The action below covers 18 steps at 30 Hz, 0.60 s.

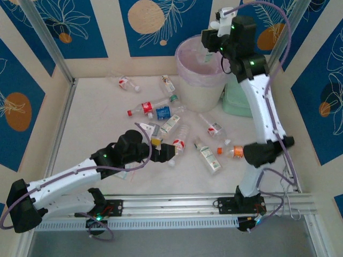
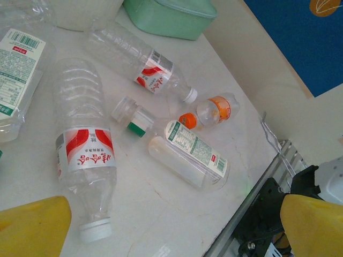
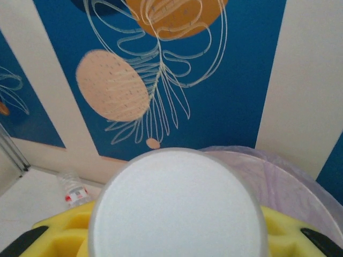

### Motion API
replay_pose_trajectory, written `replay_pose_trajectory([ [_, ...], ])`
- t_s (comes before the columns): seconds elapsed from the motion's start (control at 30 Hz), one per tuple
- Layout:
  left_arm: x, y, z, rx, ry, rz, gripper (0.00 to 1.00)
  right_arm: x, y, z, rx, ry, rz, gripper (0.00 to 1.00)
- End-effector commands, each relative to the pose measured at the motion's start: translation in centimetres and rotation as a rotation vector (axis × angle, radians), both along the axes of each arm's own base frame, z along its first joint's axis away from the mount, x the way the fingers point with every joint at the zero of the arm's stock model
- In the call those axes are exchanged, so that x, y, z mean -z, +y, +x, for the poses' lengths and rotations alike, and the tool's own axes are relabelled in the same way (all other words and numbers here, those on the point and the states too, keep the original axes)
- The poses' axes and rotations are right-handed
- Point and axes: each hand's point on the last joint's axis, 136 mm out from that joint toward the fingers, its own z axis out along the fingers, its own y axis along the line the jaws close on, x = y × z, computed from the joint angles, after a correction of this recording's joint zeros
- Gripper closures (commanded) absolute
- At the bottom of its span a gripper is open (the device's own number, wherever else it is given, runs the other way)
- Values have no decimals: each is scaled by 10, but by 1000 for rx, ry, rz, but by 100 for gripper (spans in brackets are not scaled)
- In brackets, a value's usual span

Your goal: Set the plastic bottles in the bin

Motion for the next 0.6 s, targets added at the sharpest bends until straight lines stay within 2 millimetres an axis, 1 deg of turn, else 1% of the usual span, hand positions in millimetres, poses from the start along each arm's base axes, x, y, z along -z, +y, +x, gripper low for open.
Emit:
replay_pose_trajectory([
  [0.0,2,2,-6,8,15,-10,0,38,-7,32,11,102,-28,100],
  [0.07,1,1,-9,16,11,-14,1,57,-8,54,39,123,-45,100],
  [0.1,2,1,-9,16,11,-13,1,67,-8,62,43,138,-46,100],
  [0.2,2,2,-8,6,12,-2,1,112,-4,80,25,237,-40,100],
  [0.23,3,2,-8,5,16,5,1,132,-4,84,23,281,-45,100],
  [0.33,6,4,-9,-1,29,14,1,176,-4,91,24,372,-54,100],
  [0.47,9,9,-8,-22,32,26,1,215,-1,96,12,446,-59,100],
  [0.57,10,10,-6,-33,23,36,0,242,-4,101,12,495,-90,100],
])
